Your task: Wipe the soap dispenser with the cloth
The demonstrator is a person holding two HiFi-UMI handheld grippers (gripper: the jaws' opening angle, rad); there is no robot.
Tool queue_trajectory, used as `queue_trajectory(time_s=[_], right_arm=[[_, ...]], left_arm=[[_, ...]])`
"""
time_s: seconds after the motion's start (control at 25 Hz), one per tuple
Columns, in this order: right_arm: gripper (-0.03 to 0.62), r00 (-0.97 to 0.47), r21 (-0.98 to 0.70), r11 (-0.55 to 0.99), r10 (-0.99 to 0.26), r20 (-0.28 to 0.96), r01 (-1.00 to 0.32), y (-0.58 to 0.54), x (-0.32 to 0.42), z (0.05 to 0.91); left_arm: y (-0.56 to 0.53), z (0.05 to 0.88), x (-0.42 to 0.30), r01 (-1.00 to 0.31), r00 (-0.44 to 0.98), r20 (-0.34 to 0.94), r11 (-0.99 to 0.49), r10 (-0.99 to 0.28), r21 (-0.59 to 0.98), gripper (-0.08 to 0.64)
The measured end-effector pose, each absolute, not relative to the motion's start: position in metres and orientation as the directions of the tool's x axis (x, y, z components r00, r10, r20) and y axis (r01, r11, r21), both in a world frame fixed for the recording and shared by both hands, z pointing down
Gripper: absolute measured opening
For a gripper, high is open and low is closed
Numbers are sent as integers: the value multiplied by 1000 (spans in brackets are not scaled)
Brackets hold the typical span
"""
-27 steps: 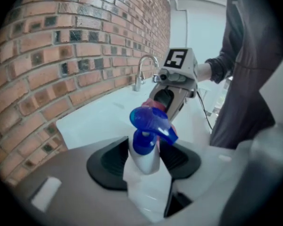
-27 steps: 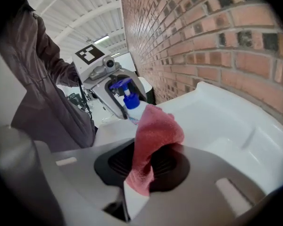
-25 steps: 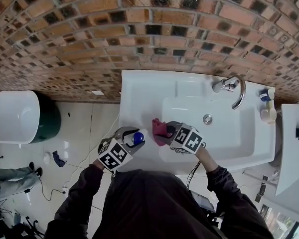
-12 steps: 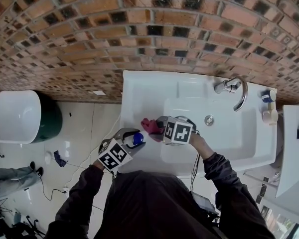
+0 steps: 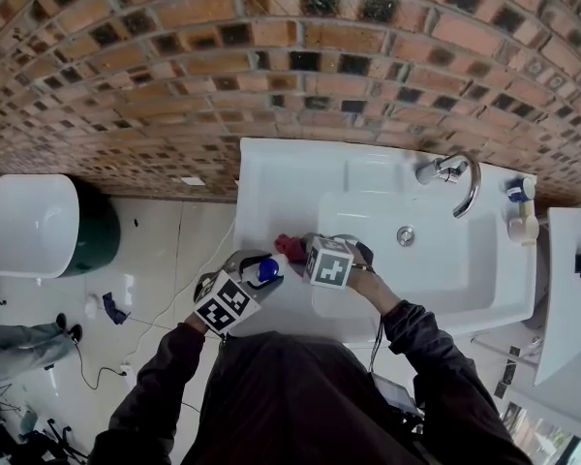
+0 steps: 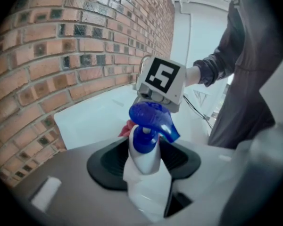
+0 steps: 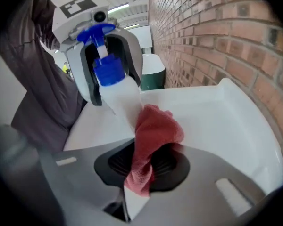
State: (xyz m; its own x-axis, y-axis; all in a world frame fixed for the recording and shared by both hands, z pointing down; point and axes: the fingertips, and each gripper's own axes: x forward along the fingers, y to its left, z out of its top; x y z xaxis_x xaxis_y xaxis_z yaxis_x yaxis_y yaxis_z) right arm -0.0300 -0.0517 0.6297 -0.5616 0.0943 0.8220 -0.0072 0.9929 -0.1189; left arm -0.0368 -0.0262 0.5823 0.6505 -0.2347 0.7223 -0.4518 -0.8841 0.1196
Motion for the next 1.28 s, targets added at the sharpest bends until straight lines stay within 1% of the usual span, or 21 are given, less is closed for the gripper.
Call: queue_trajectory(time_s=[0.2, 0.36, 0.48, 0.64, 0.76, 1.0, 1.28], right_arm=[[71, -686, -175, 966, -3, 727, -190, -45, -19, 587], [71, -771, -221, 928, -99, 629, -299, -31, -6, 554], [71, -803, -247, 903, -157, 575, -353, -16, 0, 539], [71, -831, -304, 867, -196, 521, -395, 1, 1, 526], [69, -835, -302, 865, -208, 509, -400, 11, -3, 522], [67, -832, -288, 872, -209, 514, -396, 17, -7, 521], [67, -830, -292, 871, -202, 520, -395, 18, -6, 521]], left_arm=[[-28, 576, -44, -524, 637, 704, -846, -315, 95, 230], [-28, 554, -54, -562, 636, 669, -825, -384, 61, 230], [-22, 542, -63, -604, 633, 640, -795, -435, 57, 230], [-8, 529, -70, -664, 634, 601, -742, -488, 98, 229], [2, 525, -71, -688, 642, 575, -712, -508, 139, 227], [12, 525, -68, -680, 652, 578, -716, -491, 159, 225], [12, 524, -73, -691, 647, 569, -705, -508, 156, 222]])
